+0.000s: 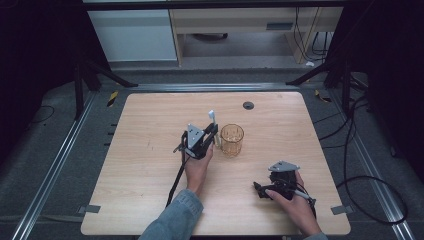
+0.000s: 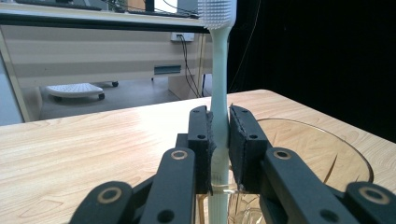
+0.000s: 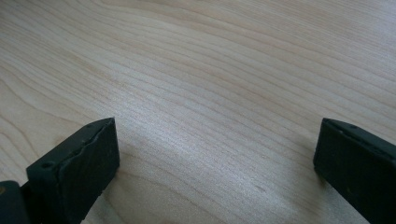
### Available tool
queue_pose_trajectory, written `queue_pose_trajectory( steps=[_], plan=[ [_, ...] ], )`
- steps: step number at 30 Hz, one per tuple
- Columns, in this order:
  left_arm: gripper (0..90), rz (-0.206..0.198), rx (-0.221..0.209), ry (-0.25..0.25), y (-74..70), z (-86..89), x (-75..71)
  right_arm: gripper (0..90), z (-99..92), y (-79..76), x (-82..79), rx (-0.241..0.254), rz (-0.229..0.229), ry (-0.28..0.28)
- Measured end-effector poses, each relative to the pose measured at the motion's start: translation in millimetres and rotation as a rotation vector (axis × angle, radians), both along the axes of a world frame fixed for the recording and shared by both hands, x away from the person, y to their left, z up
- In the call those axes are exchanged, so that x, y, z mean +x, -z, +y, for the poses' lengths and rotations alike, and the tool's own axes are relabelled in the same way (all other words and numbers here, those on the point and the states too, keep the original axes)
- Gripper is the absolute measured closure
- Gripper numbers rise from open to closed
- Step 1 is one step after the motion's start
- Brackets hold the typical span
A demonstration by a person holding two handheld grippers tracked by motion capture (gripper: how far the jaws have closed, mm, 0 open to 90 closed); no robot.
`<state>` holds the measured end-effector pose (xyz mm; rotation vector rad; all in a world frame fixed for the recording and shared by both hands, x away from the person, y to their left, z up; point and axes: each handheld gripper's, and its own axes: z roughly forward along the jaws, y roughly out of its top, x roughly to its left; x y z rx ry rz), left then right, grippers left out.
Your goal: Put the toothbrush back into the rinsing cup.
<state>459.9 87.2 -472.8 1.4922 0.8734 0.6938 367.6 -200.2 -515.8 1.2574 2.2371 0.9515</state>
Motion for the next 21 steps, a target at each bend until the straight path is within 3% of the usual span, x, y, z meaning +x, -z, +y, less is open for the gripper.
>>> queue_pose_trajectory(
  steps=[21],
  plan=[
    [79.4, 0.023, 0.014, -0.005, 2.1, 1.4, -0.2, 0.6, 0.0, 0.0, 0.0, 0.000, 0.000, 0.000]
  ],
)
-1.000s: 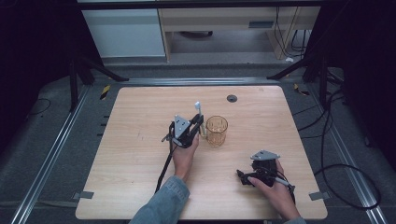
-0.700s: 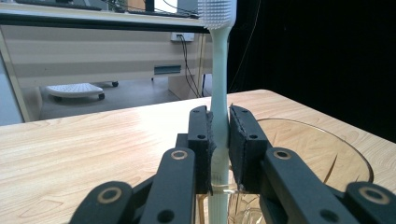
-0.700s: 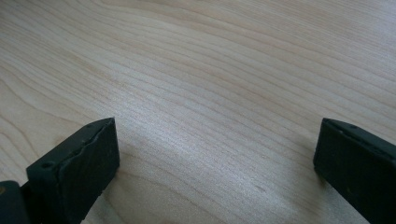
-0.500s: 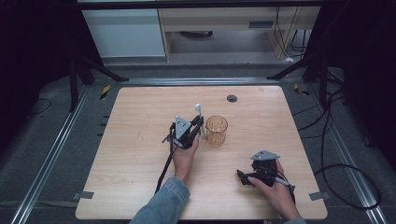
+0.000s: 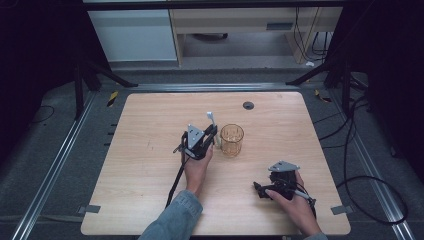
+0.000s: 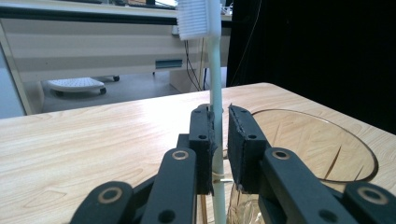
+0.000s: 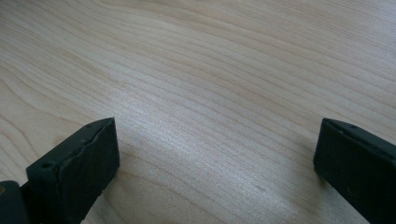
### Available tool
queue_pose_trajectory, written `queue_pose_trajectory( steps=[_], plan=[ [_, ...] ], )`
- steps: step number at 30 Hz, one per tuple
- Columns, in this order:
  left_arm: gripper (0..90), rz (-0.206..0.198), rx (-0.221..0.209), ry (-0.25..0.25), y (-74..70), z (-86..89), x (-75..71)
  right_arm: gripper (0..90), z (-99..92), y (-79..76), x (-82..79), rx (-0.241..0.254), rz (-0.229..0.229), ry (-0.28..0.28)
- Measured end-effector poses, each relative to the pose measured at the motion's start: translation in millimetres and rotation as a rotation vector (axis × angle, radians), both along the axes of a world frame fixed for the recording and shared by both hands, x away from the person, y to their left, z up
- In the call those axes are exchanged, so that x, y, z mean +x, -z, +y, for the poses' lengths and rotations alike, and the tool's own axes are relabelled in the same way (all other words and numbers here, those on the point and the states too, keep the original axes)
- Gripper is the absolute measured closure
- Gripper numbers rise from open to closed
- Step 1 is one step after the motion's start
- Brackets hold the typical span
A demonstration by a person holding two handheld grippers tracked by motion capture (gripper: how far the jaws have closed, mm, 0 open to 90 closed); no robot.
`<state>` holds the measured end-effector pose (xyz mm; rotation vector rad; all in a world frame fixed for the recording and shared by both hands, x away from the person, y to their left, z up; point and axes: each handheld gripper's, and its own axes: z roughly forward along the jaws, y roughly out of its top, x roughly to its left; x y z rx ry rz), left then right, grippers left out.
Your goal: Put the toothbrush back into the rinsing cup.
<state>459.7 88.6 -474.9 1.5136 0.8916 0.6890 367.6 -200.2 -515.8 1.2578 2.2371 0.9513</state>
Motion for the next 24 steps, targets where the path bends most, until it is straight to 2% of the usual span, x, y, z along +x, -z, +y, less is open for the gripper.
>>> queue_pose_trajectory(
  steps=[11, 24],
  plan=[
    [79.0, -0.009, -0.005, 0.004, -5.3, 0.8, -2.5, 0.6, 0.0, 0.0, 0.0, 0.000, 0.000, 0.000],
    [75.9, 0.002, 0.026, 0.014, -14.5, 6.3, -5.5, 0.6, 0.0, 0.0, 0.0, -0.001, 0.000, 0.000]
  ],
)
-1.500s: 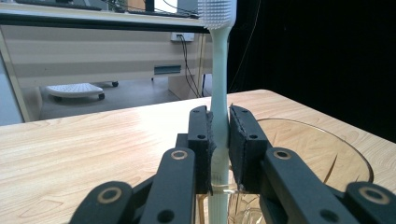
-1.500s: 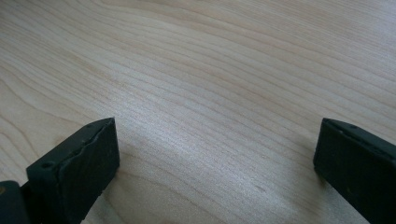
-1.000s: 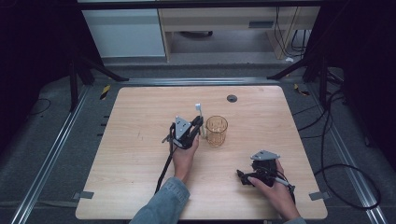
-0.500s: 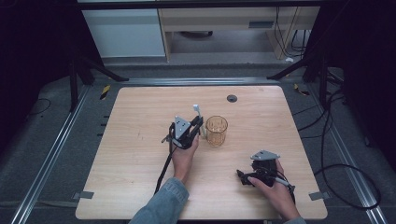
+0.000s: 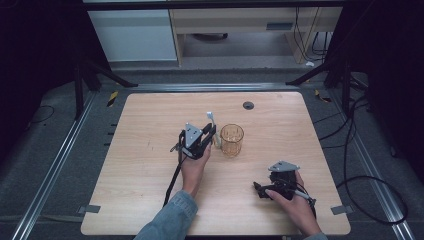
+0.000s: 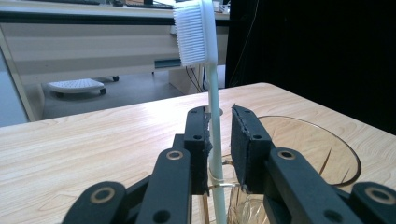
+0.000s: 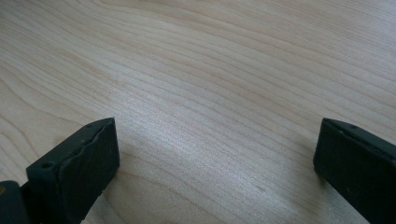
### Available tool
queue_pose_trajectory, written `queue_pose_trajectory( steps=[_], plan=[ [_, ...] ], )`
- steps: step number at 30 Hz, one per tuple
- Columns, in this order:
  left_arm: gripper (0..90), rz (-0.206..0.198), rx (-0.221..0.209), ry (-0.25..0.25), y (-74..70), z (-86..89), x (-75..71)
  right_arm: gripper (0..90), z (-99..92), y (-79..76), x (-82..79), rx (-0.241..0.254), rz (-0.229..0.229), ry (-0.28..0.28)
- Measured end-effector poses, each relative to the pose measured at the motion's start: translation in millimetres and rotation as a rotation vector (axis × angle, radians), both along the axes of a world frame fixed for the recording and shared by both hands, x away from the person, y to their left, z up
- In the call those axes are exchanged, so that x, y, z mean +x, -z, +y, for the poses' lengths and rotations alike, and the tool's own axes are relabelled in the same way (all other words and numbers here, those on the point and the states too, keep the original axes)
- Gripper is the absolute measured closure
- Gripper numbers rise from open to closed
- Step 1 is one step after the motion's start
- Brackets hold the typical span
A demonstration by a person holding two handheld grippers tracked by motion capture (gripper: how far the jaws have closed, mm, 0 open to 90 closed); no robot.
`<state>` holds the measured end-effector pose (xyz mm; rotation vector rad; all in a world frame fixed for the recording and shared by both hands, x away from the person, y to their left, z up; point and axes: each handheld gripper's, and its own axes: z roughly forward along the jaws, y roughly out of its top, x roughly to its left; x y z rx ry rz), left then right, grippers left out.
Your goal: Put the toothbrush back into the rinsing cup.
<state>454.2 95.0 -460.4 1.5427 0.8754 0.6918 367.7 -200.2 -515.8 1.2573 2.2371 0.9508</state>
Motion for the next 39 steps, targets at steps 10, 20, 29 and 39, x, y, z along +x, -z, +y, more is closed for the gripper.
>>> queue_pose_trajectory(
  steps=[10, 20, 29, 39],
  plan=[
    [67.4, 0.028, 0.031, 0.019, -5.3, 1.6, -4.9, 0.6, 0.0, 0.0, 0.0, 0.000, 0.000, 0.000],
    [41.4, 0.060, 0.071, 0.032, -9.6, 4.8, -6.5, 0.6, 0.0, 0.0, 0.0, 0.000, 0.000, 0.000],
    [33.4, 0.081, 0.074, 0.057, -13.6, 13.4, -6.9, 0.6, 0.0, 0.0, 0.0, 0.000, 0.000, 0.000],
    [26.5, 0.095, 0.123, 0.085, -19.2, 19.8, -6.8, 0.6, 0.0, 0.0, 0.0, 0.000, 0.000, 0.000]
  ],
)
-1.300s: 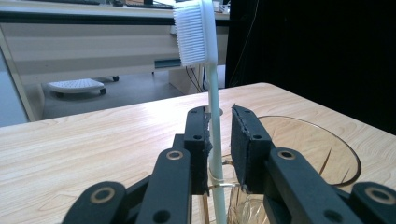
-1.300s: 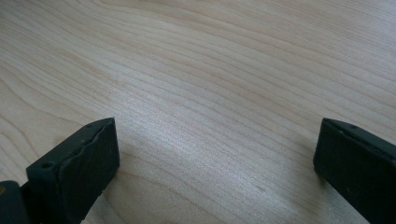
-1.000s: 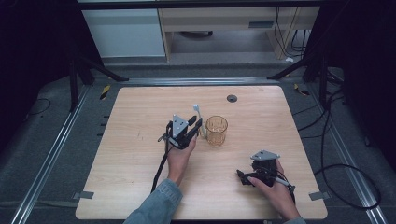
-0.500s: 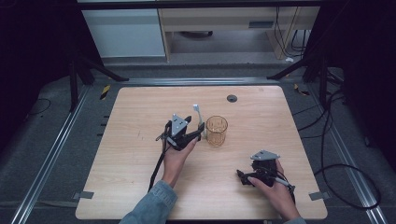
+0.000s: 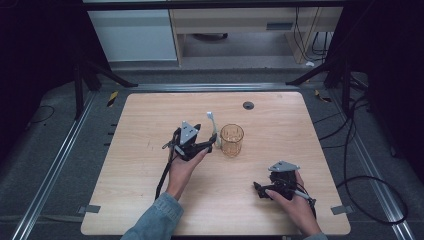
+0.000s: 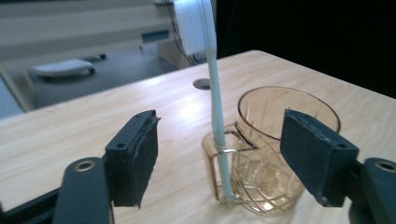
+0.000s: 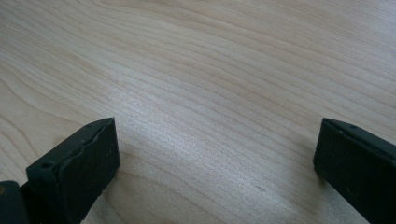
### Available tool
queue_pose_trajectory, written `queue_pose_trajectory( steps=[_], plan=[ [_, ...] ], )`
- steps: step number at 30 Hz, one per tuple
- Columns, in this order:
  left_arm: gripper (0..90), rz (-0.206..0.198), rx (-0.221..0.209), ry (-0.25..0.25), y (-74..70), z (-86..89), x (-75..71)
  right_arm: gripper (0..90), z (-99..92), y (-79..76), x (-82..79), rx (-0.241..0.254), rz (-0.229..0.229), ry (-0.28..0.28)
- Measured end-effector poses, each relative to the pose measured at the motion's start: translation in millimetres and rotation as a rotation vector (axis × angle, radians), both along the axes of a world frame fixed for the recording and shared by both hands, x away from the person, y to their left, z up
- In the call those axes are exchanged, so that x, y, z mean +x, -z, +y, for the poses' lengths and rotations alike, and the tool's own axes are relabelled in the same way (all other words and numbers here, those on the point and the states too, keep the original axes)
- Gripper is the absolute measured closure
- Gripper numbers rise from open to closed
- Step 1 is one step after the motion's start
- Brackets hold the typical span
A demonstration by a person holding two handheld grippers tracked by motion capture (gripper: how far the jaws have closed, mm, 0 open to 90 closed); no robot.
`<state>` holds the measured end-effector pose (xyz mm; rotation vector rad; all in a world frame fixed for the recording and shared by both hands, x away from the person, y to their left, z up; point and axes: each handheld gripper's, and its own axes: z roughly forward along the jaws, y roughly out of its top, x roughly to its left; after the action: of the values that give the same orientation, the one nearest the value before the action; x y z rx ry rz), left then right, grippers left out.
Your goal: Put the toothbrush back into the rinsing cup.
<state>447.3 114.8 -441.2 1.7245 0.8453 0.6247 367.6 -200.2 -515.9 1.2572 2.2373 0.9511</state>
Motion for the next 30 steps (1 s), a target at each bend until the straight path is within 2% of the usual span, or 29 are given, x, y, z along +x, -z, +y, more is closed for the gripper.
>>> queue_pose_trajectory(
  steps=[5, 7, 10, 18, 20, 30],
  plan=[
    [18.3, 0.025, 0.045, 0.042, -2.6, 0.5, -0.3, 0.6, 0.0, 0.0, 0.0, 0.000, 0.000, 0.000],
    [15.2, 0.060, 0.074, 0.057, -3.9, 0.1, 0.2, 0.6, 0.0, 0.0, 0.0, 0.000, 0.000, 0.000],
    [10.4, 0.096, 0.091, 0.072, -3.5, 0.4, 0.7, 0.6, 0.1, 0.1, 0.0, 0.001, 0.000, 0.000],
    [7.3, 0.155, 0.117, 0.107, -1.4, 1.6, -2.3, 0.6, 0.0, 0.0, 0.0, 0.000, 0.000, 0.000],
    [7.3, 0.180, 0.127, 0.115, -0.9, 1.8, -3.5, 0.6, 0.0, 0.0, 0.0, 0.000, 0.000, 0.000],
    [7.0, 0.190, 0.172, 0.160, -4.0, 1.6, -13.3, 0.6, 0.1, 0.0, 0.0, 0.001, 0.000, 0.001]
  ],
)
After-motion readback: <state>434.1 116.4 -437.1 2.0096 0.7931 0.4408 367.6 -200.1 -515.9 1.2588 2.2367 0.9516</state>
